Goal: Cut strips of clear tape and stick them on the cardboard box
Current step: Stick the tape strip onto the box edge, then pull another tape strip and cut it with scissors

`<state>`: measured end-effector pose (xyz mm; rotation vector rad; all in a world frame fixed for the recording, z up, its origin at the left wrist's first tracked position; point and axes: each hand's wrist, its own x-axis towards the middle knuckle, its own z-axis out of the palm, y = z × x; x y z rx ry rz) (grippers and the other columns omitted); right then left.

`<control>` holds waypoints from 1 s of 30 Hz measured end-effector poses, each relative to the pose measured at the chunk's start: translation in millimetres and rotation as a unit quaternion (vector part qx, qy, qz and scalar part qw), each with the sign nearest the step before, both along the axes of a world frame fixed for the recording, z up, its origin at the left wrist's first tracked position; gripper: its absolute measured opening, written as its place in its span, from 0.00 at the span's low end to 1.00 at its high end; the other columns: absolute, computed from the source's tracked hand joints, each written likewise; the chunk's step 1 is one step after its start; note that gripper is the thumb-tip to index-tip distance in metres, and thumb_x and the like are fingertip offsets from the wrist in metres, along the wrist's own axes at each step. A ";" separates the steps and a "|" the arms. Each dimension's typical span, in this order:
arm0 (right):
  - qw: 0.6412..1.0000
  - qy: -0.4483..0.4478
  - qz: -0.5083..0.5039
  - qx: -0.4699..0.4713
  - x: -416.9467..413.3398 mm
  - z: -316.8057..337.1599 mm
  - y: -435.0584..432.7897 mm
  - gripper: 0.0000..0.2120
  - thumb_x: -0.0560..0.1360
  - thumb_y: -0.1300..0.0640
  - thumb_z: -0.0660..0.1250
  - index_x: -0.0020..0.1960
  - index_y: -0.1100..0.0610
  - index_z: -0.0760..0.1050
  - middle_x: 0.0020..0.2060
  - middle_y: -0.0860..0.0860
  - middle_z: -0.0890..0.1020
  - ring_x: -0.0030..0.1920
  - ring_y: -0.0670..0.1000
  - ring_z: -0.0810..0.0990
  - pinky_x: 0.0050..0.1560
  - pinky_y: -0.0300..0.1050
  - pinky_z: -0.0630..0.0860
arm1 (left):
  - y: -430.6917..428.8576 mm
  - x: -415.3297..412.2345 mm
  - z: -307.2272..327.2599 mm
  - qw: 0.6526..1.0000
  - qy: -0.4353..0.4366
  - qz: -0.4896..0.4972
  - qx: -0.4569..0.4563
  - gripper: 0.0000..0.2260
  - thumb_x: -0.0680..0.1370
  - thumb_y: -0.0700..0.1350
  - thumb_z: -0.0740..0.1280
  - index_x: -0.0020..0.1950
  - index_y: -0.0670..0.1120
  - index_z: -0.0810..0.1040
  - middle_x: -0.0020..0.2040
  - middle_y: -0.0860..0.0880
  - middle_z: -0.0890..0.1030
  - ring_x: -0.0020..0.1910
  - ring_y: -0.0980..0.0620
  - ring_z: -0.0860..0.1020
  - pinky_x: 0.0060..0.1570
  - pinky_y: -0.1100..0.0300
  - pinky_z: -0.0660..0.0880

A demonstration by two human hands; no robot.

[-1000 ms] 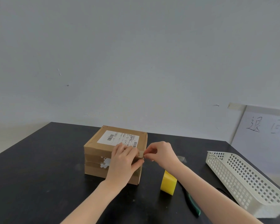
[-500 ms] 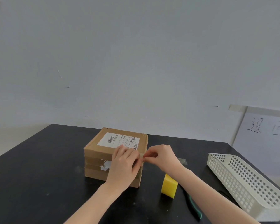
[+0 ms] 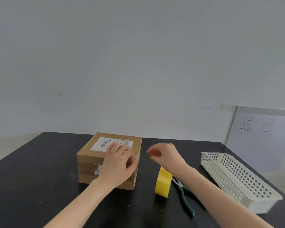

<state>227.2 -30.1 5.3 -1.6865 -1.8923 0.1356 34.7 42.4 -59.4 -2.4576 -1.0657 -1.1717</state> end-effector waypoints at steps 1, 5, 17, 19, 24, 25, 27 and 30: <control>1.000 0.009 -0.013 0.012 6.6 1.7 -3.0 0.13 0.74 0.64 0.67 0.54 0.53 0.83 0.48 0.46 0.85 0.47 0.42 0.81 0.54 0.33 0.77 | -0.7 2.4 4.4 1.000 -0.005 0.004 -0.005 0.10 0.76 0.55 0.61 0.38 0.53 0.74 0.45 0.58 0.76 0.51 0.56 0.71 0.67 0.56 0.63; 0.995 0.041 -0.074 0.050 36.2 10.4 -13.9 0.10 0.74 0.62 0.68 0.51 0.53 0.84 0.44 0.45 0.85 0.44 0.41 0.80 0.48 0.25 0.71 | -5.2 23.7 22.1 0.999 -0.036 -0.020 -0.024 0.06 0.76 0.51 0.65 0.43 0.51 0.78 0.46 0.57 0.76 0.50 0.54 0.72 0.54 0.60 0.68; 0.980 0.063 -0.175 -0.067 114.3 -9.3 -55.6 0.08 0.75 0.57 0.68 0.52 0.51 0.82 0.48 0.46 0.84 0.51 0.44 0.81 0.55 0.39 0.76 | -4.1 106.0 53.7 0.938 0.131 -0.165 -0.277 0.16 0.84 0.44 0.53 0.64 0.53 0.76 0.59 0.56 0.79 0.61 0.57 0.71 0.57 0.60 0.69; 0.979 0.064 -0.172 -0.089 119.0 -15.8 -61.2 0.07 0.75 0.54 0.69 0.52 0.50 0.82 0.48 0.45 0.84 0.50 0.43 0.81 0.54 0.37 0.75 | -4.4 113.9 54.7 0.923 0.130 -0.174 -0.317 0.15 0.83 0.43 0.53 0.61 0.52 0.77 0.56 0.56 0.81 0.57 0.56 0.75 0.54 0.62 0.71; 0.974 0.051 -0.179 -0.126 126.4 -28.5 -66.9 0.09 0.74 0.51 0.69 0.53 0.51 0.82 0.46 0.45 0.83 0.48 0.44 0.80 0.51 0.37 0.75 | -6.3 124.6 50.4 0.903 0.139 -0.185 -0.363 0.11 0.78 0.54 0.63 0.56 0.54 0.79 0.53 0.57 0.80 0.52 0.59 0.77 0.49 0.63 0.73; 0.972 0.042 -0.186 -0.138 129.5 -30.8 -67.2 0.09 0.74 0.52 0.69 0.53 0.52 0.82 0.46 0.46 0.83 0.47 0.45 0.79 0.50 0.38 0.75 | -6.8 125.1 49.6 0.903 0.139 -0.187 -0.362 0.10 0.77 0.55 0.65 0.55 0.54 0.79 0.52 0.57 0.80 0.51 0.60 0.76 0.47 0.63 0.73; 0.963 0.003 -0.205 -0.173 136.4 -37.2 -68.1 0.11 0.74 0.53 0.69 0.55 0.54 0.81 0.48 0.47 0.82 0.48 0.46 0.79 0.50 0.38 0.75 | -7.6 125.7 49.0 0.907 0.144 -0.189 -0.348 0.07 0.76 0.52 0.66 0.52 0.54 0.79 0.49 0.57 0.80 0.49 0.60 0.77 0.46 0.63 0.75; 0.941 -0.064 -0.245 -0.223 145.7 -51.5 -70.8 0.12 0.73 0.56 0.67 0.56 0.56 0.80 0.52 0.50 0.82 0.52 0.51 0.80 0.51 0.43 0.77 | -9.2 125.1 50.1 0.918 0.145 -0.182 -0.322 0.04 0.77 0.49 0.66 0.50 0.53 0.78 0.48 0.56 0.79 0.48 0.59 0.77 0.47 0.61 0.76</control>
